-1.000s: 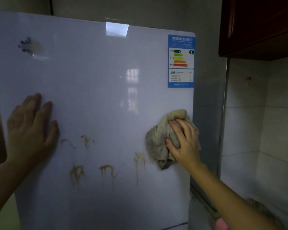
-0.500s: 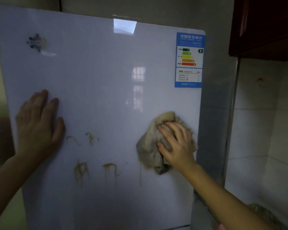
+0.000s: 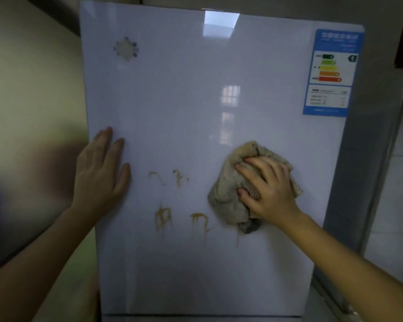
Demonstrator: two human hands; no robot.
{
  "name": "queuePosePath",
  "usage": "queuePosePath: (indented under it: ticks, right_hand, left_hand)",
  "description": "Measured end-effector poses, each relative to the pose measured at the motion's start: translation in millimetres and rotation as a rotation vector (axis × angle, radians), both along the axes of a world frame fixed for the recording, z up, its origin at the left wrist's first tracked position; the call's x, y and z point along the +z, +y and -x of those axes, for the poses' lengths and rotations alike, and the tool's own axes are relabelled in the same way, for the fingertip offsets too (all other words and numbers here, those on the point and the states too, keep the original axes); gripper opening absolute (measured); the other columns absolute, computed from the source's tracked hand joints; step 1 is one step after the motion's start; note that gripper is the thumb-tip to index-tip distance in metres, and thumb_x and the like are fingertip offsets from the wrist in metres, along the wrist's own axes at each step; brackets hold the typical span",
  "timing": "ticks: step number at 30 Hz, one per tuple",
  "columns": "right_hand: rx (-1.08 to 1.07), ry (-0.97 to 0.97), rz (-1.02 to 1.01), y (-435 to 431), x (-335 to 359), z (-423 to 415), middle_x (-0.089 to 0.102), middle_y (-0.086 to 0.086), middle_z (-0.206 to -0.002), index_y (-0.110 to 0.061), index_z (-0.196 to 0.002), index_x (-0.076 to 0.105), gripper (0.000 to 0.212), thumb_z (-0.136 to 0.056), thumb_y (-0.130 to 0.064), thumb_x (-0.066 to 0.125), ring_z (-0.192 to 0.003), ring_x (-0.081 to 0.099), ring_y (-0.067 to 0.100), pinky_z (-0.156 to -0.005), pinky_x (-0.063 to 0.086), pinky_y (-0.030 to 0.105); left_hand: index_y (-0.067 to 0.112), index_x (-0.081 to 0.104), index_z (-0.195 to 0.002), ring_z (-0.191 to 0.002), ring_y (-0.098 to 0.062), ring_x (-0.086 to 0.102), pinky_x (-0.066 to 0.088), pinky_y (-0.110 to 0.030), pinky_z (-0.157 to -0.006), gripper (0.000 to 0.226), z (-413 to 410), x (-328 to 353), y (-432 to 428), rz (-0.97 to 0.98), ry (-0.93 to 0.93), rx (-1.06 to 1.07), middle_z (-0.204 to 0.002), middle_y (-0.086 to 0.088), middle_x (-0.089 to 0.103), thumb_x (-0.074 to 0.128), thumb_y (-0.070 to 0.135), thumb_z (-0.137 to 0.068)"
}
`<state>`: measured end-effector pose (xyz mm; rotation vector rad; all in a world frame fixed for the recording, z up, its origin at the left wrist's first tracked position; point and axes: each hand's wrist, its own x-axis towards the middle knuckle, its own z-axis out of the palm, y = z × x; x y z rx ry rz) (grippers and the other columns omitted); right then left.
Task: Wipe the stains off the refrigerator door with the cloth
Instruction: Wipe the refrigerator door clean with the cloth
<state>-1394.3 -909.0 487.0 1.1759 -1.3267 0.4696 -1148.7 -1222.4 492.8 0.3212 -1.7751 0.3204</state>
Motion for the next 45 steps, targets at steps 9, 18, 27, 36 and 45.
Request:
queuePosePath:
  ticks: [9, 18, 27, 36, 45]
  right_hand:
    - [-0.047, 0.087, -0.042, -24.9, 26.0, -19.1, 0.054, 0.008, -0.149, -0.014, -0.14, 0.06, 0.063, -0.085, -0.043, 0.067, -0.13, 0.049, 0.028, -0.103, 0.036, 0.045]
    - [-0.019, 0.175, -0.177, -42.8, -2.9, -25.5, 0.056, 0.004, -0.148, -0.018, -0.138, 0.063, 0.061, -0.083, -0.044, 0.072, -0.13, 0.052, 0.027, -0.099, 0.038, 0.045]
    - [0.028, 0.041, -0.018, -78.3, 9.7, -50.6, 0.057, 0.007, -0.146, -0.018, -0.138, 0.062, 0.058, -0.086, -0.043, 0.068, -0.127, 0.051, 0.03, -0.1, 0.038, 0.047]
    - [0.005, 0.107, -0.105, -69.7, 15.0, -44.0, 0.056, 0.005, -0.147, -0.021, -0.139, 0.062, 0.057, -0.087, -0.044, 0.071, -0.127, 0.052, 0.03, -0.096, 0.042, 0.05]
    - [0.092, 0.113, -0.224, -134.6, -13.3, -88.1, 0.054, 0.005, -0.15, -0.02, -0.14, 0.061, 0.057, -0.089, -0.044, 0.069, -0.131, 0.05, 0.028, -0.098, 0.04, 0.044]
  left_hand:
    - [0.009, 0.045, -0.147, -0.148, -0.037, 0.034, 0.029, -0.045, -0.117, 0.056, -3.7, -8.6, -16.5, 0.055, -0.017, 0.025, -0.162, -0.017, 0.033, 0.04, 0.039, -0.1]
    - [0.01, 0.04, -0.151, -0.15, -0.034, 0.027, 0.023, -0.045, -0.121, 0.057, 0.6, -13.0, -19.2, 0.075, 0.006, -0.004, -0.162, -0.018, 0.031, 0.041, 0.038, -0.102]
    - [0.008, 0.044, -0.149, -0.148, -0.036, 0.033, 0.026, -0.048, -0.122, 0.055, 2.5, -22.7, -23.4, 0.095, 0.056, -0.033, -0.159, -0.02, 0.036, 0.05, 0.031, -0.1]
    - [0.008, 0.046, -0.148, -0.149, -0.036, 0.033, 0.025, -0.047, -0.124, 0.053, 2.9, -29.2, -25.4, 0.107, 0.053, -0.051, -0.159, -0.02, 0.036, 0.052, 0.027, -0.099]
    - [0.009, 0.045, -0.149, -0.15, -0.035, 0.032, 0.027, -0.048, -0.124, 0.053, 0.7, -29.2, -25.9, 0.102, 0.047, -0.075, -0.159, -0.019, 0.036, 0.051, 0.029, -0.1]
